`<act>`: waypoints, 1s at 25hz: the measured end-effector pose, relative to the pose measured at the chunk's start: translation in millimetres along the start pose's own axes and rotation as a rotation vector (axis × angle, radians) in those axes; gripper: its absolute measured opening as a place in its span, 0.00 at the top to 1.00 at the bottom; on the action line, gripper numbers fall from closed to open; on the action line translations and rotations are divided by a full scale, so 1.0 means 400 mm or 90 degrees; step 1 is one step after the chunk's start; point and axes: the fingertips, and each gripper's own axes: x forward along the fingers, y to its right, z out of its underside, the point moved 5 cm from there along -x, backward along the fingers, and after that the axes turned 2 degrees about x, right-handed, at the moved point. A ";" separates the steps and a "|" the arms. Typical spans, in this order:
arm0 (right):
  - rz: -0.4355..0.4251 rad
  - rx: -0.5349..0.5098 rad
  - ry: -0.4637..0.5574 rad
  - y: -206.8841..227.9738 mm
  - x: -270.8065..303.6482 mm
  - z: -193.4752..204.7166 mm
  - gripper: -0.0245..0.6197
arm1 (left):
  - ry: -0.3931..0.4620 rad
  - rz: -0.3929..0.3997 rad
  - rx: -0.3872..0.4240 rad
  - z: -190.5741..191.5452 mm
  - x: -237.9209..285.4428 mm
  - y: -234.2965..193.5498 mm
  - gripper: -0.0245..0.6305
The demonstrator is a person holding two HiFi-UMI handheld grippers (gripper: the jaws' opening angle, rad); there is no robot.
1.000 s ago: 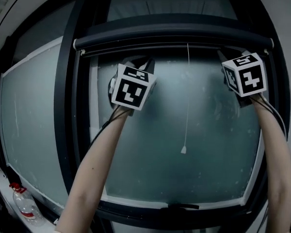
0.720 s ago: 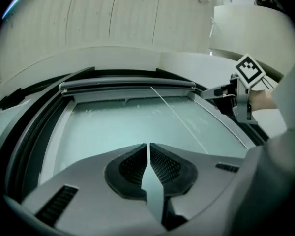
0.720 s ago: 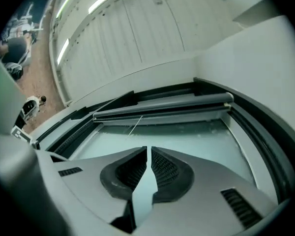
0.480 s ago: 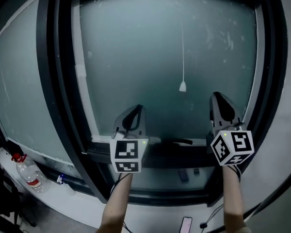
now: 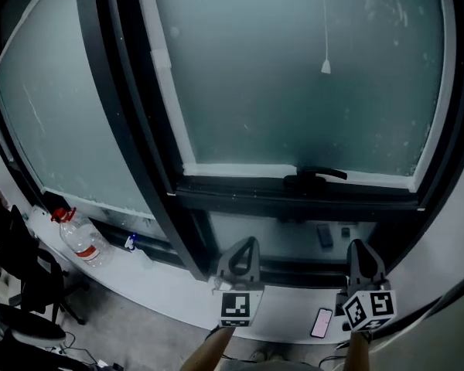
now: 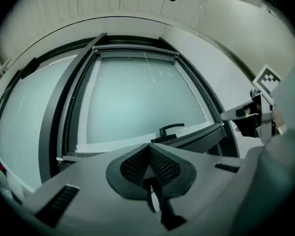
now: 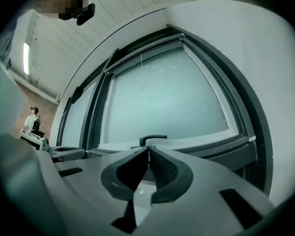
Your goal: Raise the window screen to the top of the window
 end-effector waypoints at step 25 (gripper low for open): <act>-0.049 -0.072 -0.123 -0.227 -0.319 0.045 0.95 | -0.051 0.058 -0.093 -0.016 -0.272 0.134 0.96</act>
